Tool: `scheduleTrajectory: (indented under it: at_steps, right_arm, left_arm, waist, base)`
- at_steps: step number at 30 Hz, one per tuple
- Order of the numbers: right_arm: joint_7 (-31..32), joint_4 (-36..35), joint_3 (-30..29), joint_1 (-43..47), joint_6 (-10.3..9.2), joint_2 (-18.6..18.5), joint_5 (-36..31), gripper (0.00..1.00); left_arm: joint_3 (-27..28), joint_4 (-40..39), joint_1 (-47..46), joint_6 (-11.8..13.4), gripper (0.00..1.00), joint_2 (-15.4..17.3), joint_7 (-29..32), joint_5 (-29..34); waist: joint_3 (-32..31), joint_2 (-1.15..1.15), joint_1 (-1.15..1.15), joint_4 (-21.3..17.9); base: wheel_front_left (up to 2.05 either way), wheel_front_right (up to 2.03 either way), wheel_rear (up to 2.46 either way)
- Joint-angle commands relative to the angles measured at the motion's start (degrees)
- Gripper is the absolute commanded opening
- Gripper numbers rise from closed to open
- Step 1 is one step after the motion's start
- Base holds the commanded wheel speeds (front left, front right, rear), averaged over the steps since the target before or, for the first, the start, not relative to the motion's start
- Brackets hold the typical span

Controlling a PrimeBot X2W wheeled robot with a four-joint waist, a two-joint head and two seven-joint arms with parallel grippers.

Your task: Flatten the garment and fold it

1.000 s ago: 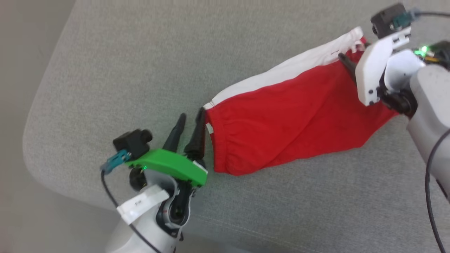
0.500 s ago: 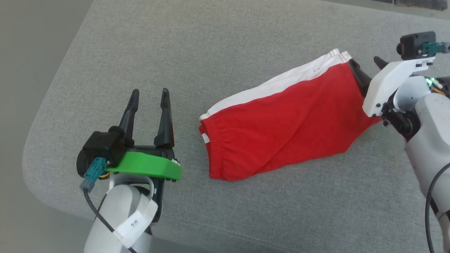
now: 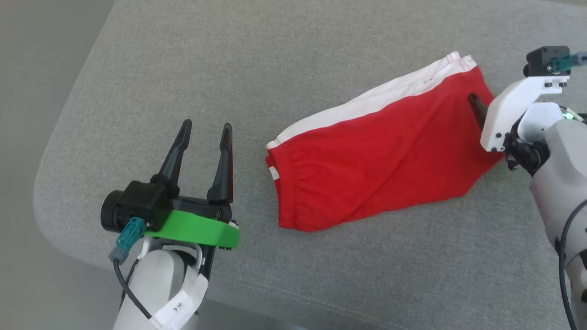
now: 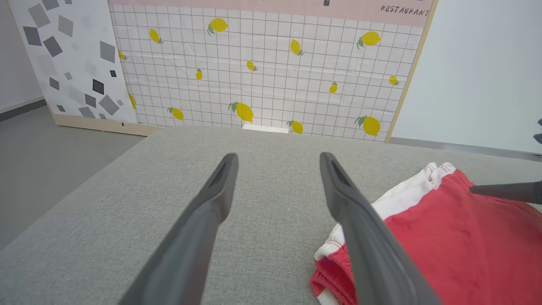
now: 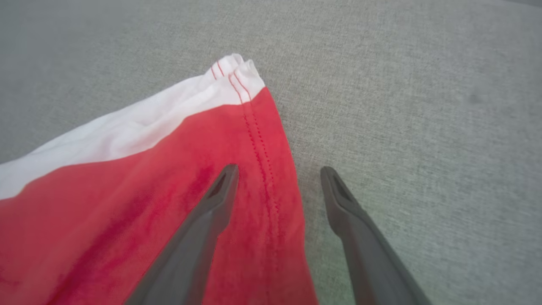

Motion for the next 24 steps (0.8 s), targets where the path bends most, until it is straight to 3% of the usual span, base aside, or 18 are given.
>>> scheduleTrajectory:
  at_steps: [1, 8, 9, 10, 12, 13, 24]
  right_arm:
    - [0.68, 1.14, -0.31, -1.26, -0.09, 0.48, -1.06, 1.0]
    - [7.28, 5.27, -0.43, -3.72, -0.09, 2.47, -3.56, 1.0]
    - [8.51, 5.51, -0.25, -3.76, -0.09, 2.88, -3.52, 0.95]
    - [9.84, 5.65, 0.07, -3.74, -0.09, 3.42, -3.36, 0.52]
    - [11.55, 5.5, 0.48, -3.67, -0.09, 4.17, -2.62, 0.1]
    - [11.84, 5.17, 0.65, -3.63, -0.09, 4.3, -2.26, 0.0]
    - [10.16, -2.42, 0.95, 0.28, -0.09, 1.95, 4.86, 0.0]
  left_arm:
    - [-0.02, -0.26, 0.47, -0.22, 1.0, -0.3, -0.21, -0.08]
    - [-0.63, -0.97, 0.02, 0.39, 1.0, -0.31, -0.21, -1.25]
    - [-0.65, -1.04, 0.01, 0.48, 1.0, -0.31, -0.21, -1.37]
    - [-0.66, -1.1, 0.0, 0.62, 1.0, -0.31, -0.21, -1.53]
    - [-0.72, -1.19, -0.01, 0.86, 1.0, -0.32, -0.21, -1.81]
    - [-0.77, -1.2, -0.04, 0.93, 1.0, -0.32, -0.21, -1.9]
    - [-1.02, -0.07, 1.01, 0.87, 1.0, -0.32, -0.21, -1.71]
  waist:
    - [0.64, 0.0, 0.0, 0.57]
    - [2.02, 0.0, 0.0, 1.47]
    - [2.13, 0.0, 0.0, 1.49]
    - [2.25, 0.0, 0.0, 1.5]
    - [2.4, 0.0, 0.0, 1.44]
    - [2.43, 0.0, 0.0, 1.4]
    - [-0.34, 0.0, 0.0, -0.66]
  base:
    - [0.0, 0.0, 0.0]
    - [0.0, 0.0, 0.0]
    - [0.0, 0.0, 0.0]
    - [0.0, 0.0, 0.0]
    - [0.0, 0.0, 0.0]
    - [0.0, 0.0, 0.0]
    - [0.0, 0.0, 0.0]
